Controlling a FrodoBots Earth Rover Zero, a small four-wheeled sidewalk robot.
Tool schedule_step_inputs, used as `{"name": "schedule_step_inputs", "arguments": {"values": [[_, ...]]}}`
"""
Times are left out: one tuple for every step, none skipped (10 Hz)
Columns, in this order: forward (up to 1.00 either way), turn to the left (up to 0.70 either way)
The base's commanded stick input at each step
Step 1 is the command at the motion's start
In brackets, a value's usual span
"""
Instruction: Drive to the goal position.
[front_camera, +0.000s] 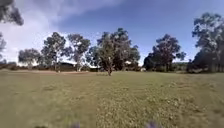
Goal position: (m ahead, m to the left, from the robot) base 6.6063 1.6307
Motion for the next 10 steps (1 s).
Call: {"name": "schedule_step_inputs", "arguments": {"values": [[0.7,0.0],[0.7,0.0],[0.7,0.0],[0.7,0.0],[0.7,0.0],[0.7,0.0],[0.7,0.0],[0.7,0.0],[0.7,-0.03],[0.7,-0.07]]}}
